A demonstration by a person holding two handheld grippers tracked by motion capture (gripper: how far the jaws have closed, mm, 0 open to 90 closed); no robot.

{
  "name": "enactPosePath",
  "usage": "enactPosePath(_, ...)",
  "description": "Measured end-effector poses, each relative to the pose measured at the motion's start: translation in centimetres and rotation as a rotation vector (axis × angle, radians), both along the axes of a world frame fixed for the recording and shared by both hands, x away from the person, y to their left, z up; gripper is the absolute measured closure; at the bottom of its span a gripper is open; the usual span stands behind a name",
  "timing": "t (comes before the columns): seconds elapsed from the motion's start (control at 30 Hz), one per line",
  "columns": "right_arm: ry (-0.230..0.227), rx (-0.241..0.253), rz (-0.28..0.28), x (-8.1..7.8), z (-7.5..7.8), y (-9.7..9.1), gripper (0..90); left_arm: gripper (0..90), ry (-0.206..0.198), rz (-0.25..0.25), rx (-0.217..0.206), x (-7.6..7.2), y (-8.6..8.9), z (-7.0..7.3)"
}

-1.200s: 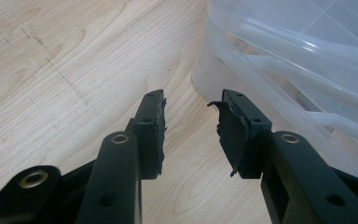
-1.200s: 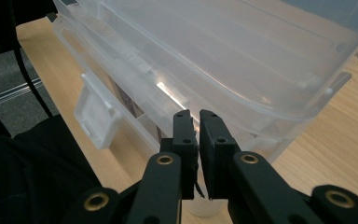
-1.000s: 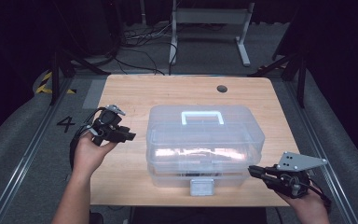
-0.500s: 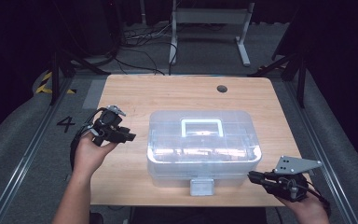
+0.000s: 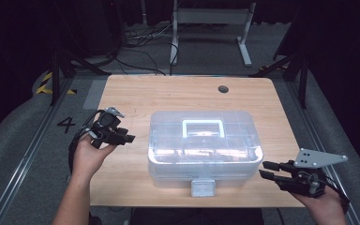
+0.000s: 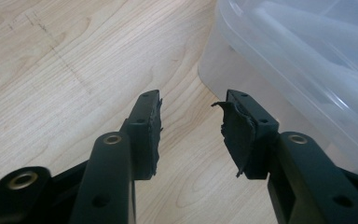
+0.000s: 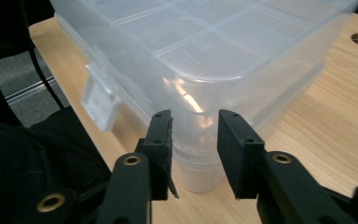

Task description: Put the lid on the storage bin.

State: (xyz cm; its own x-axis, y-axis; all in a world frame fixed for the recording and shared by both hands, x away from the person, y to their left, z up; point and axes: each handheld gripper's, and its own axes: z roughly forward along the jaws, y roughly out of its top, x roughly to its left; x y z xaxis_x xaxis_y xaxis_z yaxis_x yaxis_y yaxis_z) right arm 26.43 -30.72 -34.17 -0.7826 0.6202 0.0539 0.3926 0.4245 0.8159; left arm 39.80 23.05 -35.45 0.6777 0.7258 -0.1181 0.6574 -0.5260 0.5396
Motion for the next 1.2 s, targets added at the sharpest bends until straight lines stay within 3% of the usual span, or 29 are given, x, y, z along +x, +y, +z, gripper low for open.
enactPosePath(0.27,-0.031,-0.001,-0.074,1.5,0.9,-2.2,45.4,52.1,0.005,0.025,0.019,-0.7,0.5,-0.7)
enactPosePath(0.37,-0.032,-0.016,-0.112,2.6,0.9,-3.0,42.2,49.8,0.006,0.037,0.011,-1.0,0.7,-0.9)
enactPosePath(0.57,-0.029,-0.029,-0.174,5.0,0.5,-4.5,37.3,46.7,-0.001,0.014,0.038,-1.3,0.7,-1.4)
enactPosePath(0.8,-0.013,-0.041,-0.237,7.8,-1.5,-5.7,27.2,44.4,0.005,0.022,0.035,-0.9,0.7,-1.8)
enactPosePath(0.97,0.015,-0.045,-0.257,9.8,-3.1,-6.2,26.1,44.2,0.014,0.012,0.050,-0.4,0.6,-2.2)
enactPosePath(1.2,0.057,-0.111,-0.344,12.1,-5.5,-6.7,19.6,43.3,0.012,0.021,0.053,0.0,0.7,-2.7)
